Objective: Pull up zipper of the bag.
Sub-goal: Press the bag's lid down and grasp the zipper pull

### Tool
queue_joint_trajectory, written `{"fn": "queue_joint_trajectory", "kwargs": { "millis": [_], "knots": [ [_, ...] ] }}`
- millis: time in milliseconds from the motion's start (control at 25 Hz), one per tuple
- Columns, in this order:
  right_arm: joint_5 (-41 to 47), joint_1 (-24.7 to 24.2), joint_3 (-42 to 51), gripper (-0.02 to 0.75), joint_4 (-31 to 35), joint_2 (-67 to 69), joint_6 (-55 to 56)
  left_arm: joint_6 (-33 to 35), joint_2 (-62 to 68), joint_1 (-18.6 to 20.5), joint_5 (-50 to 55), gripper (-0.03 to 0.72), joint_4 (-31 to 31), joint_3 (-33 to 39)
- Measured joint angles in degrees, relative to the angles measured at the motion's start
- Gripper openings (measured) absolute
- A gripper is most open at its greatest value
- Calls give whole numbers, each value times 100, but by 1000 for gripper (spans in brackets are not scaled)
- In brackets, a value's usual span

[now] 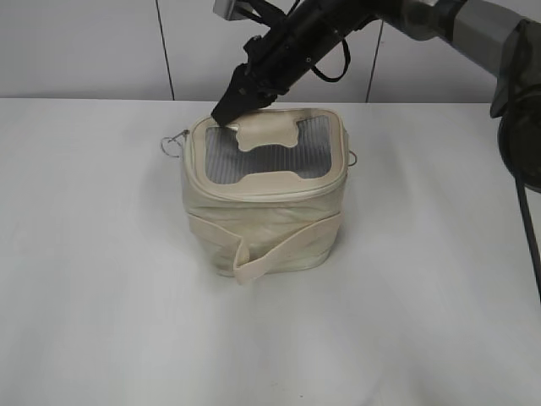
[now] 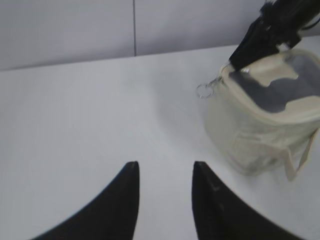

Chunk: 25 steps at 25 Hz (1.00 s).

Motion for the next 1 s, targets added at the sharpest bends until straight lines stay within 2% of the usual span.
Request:
{"fn": "queue_joint_trajectory", "kwargs": {
  "millis": [120,320,480,600,760,1000],
  "knots": [
    [0,0,0,57,11,0,1,1478,1388,0,-744,326,-1186,-152],
    [0,0,0,55,73,0,1,5059,4145,0,-913,363,-3407,-676],
    [0,0,0,55,80,0,1,7136,6002,7,-524,370,-4046,-1647],
    [0,0,0,55,92,0,1,7971,7149,7,-118,396,-4130,-2411],
    [0,0,0,55,103,0,1,8618,8073,7,167,447,-4146,-3177],
    [0,0,0,54,108,0,1,8937,8683,-104,217,468,-4149,-3679]
  ]
}}
